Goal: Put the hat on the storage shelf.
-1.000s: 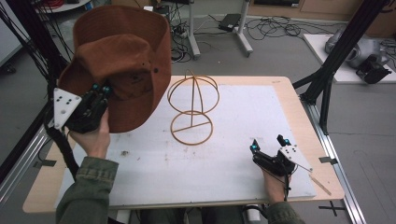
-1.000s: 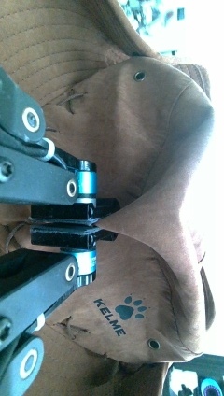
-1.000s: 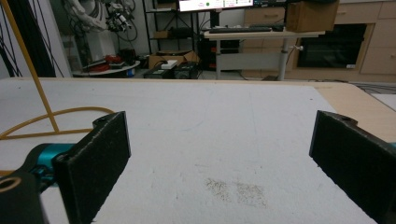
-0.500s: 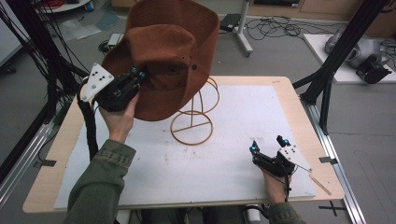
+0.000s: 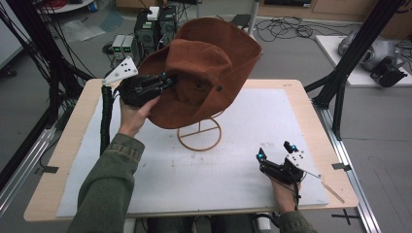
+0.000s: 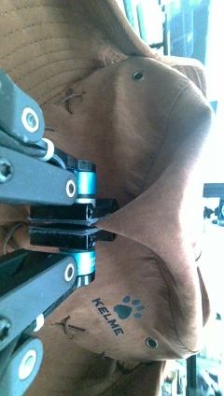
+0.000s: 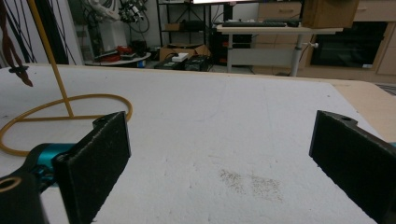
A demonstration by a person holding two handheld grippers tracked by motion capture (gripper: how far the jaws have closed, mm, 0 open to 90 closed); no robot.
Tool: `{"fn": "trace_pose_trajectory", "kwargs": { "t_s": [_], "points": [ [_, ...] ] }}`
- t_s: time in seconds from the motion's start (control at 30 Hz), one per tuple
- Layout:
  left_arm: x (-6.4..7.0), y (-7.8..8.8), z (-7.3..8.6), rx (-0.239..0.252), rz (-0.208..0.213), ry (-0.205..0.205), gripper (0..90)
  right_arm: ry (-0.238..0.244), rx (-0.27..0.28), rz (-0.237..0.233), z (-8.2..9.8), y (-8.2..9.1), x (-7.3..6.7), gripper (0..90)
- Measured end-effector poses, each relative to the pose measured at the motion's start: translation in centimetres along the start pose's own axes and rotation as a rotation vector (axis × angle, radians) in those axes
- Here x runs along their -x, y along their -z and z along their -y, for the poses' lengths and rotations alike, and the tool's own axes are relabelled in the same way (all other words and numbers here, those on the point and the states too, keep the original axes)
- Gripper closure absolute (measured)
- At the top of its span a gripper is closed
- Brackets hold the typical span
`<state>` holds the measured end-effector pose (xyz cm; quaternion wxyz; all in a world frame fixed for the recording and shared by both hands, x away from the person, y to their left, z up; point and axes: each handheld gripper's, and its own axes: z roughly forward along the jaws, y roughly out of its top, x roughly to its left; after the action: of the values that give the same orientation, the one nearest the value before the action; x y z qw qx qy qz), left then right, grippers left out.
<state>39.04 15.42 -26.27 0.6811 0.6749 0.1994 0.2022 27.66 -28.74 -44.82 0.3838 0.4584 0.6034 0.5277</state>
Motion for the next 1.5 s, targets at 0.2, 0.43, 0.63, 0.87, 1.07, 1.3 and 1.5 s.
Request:
{"fn": "trace_pose_trajectory", "kwargs": {
  "t_s": [0.2,0.43,0.63,0.87,1.07,1.3,1.5],
  "points": [
    [-0.1,-0.5,-0.4,-0.058,0.012,-0.019,87.6,-0.006,0.003,0.001,-0.1,0.1,0.0,4.5],
    [-0.2,-1.0,-0.3,-0.125,0.033,-0.033,86.9,-0.015,0.019,0.01,-0.2,0.2,0.1,4.5],
    [0.0,-0.9,-0.3,-0.139,0.049,-0.034,81.6,-0.017,0.027,0.018,-0.2,0.3,0.2,4.5],
    [0.4,-0.8,-0.3,-0.144,0.055,-0.037,80.3,-0.018,0.03,0.019,-0.3,0.4,0.3,4.5],
    [0.6,-0.7,-0.1,-0.137,0.013,-0.057,67.7,-0.021,0.037,0.025,-0.4,0.5,0.4,4.5],
    [0.8,-0.7,0.2,-0.138,0.006,-0.076,53.6,-0.017,0.038,0.025,-0.4,0.5,0.4,4.5],
    [0.9,-0.2,-0.1,-0.096,0.0,-0.081,39.8,-0.019,0.037,0.027,-0.4,0.5,0.4,4.5]
  ]
}}
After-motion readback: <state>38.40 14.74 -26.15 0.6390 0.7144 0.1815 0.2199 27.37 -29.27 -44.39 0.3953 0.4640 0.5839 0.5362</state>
